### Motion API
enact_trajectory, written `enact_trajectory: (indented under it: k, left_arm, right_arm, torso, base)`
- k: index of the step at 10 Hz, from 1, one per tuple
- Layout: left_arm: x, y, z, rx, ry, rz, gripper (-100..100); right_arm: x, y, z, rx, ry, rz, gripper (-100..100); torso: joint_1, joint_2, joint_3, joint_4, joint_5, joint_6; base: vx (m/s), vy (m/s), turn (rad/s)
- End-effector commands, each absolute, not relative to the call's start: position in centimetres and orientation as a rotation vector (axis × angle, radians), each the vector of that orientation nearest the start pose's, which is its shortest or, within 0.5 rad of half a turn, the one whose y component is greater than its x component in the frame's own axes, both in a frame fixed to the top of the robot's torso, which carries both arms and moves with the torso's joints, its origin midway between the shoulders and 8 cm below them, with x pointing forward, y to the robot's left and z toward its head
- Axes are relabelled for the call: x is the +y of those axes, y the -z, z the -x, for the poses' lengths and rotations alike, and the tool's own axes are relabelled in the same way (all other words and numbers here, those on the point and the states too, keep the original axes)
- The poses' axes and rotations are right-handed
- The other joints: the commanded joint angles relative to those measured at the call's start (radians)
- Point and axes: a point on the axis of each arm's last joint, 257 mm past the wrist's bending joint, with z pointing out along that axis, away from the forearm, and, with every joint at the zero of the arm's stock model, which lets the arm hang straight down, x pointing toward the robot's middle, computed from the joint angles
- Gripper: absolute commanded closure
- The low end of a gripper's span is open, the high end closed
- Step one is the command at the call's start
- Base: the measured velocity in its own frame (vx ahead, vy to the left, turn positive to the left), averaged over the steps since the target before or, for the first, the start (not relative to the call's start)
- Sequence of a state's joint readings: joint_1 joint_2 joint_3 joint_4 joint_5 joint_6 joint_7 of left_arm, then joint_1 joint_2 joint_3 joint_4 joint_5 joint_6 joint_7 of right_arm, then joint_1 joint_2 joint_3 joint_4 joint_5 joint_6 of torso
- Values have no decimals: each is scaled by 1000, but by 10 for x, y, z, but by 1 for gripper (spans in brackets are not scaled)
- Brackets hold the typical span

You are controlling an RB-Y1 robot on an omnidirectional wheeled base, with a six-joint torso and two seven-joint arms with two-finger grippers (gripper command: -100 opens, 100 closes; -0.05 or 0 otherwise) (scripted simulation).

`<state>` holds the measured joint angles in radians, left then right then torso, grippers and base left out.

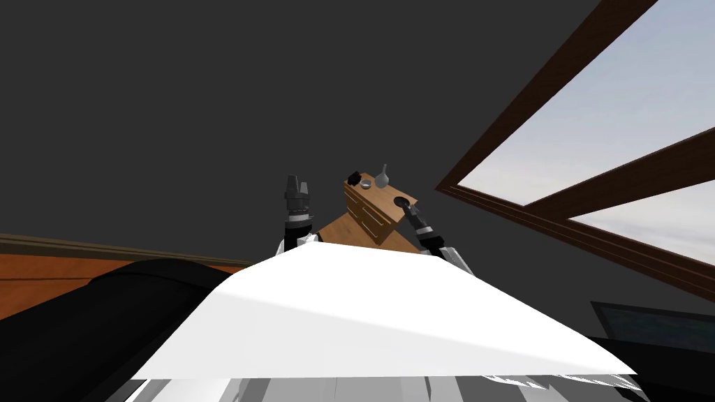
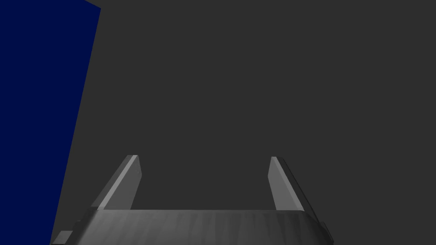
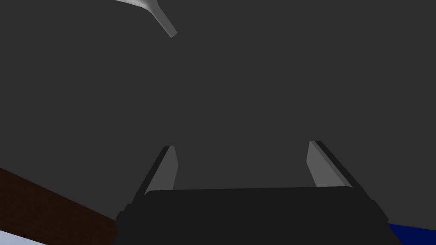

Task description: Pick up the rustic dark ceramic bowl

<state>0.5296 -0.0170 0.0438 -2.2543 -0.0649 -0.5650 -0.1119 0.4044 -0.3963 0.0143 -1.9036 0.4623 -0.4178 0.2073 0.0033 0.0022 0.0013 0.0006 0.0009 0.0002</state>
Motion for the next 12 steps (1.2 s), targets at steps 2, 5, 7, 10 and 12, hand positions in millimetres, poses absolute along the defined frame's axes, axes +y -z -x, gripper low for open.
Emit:
enact_trajectory:
  k: [2, 5, 7, 10, 12]
  left_arm:
    - [289, -16, -334, 655, 1107, 569, 0]
    - [289, -16, -334, 655, 1107, 569, 0]
    - [289, -16, -334, 655, 1107, 569, 0]
    - [289, -16, -334, 655, 1107, 569, 0]
    - [289, -16, -334, 655, 1107, 569, 0]
  right_arm:
    - [-261, 197, -417, 1501, -557, 11, -100]
    - [-268, 222, -419, 1564, -474, 91, -100]
    - [-276, 240, -420, 1609, -406, 160, -100]
    - [-298, 273, -422, 1689, -265, 295, -100]
    - [-312, 288, -422, 1724, -193, 360, -100]
  torso:
    - [0, 1, 0, 0, 0, 0]
    - [0, 0, 0, 0, 0, 0]
    - [-1, 0, 0, 0, 0, 0]
    - [1, -1, 0, 0, 0, 0]
    - [1, -2, -1, 0, 0, 0]
  base:
    - [-51, 77, 44]
    - [-29, 57, 24]
    - [-30, 47, 31]
    - [-19, 64, 48]
    - [-6, 56, 40]
